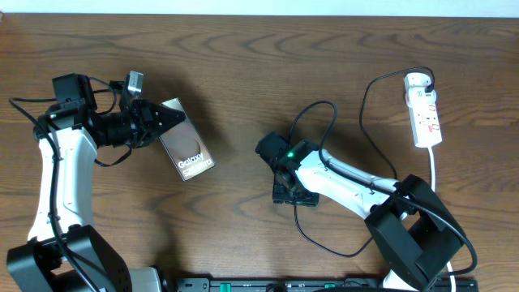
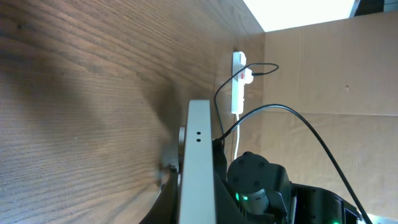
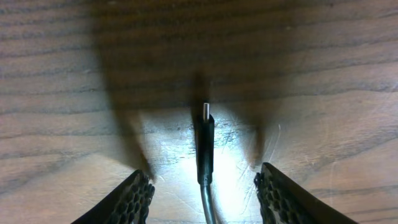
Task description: Plug charger to phone and switch on socket
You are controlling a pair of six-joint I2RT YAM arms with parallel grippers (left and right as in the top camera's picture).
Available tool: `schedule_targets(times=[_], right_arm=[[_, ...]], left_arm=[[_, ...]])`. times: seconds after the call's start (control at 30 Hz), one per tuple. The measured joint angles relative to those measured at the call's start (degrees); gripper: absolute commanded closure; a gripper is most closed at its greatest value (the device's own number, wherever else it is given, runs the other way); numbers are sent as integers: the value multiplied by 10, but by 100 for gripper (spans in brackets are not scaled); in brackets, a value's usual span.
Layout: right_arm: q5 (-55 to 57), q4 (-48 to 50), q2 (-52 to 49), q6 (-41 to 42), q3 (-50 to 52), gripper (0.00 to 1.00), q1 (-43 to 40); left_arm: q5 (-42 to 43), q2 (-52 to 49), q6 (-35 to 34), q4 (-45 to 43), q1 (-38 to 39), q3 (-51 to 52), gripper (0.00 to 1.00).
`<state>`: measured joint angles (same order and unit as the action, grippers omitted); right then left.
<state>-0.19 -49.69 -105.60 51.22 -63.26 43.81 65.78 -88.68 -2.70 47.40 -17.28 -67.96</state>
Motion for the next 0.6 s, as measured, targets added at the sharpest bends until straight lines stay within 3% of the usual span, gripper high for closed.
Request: schedule_targets(times=[0.6], right_arm=[[-14,5,-5,-6,0,41,0]], left_arm=[[0,0,0,0,0,0,93]])
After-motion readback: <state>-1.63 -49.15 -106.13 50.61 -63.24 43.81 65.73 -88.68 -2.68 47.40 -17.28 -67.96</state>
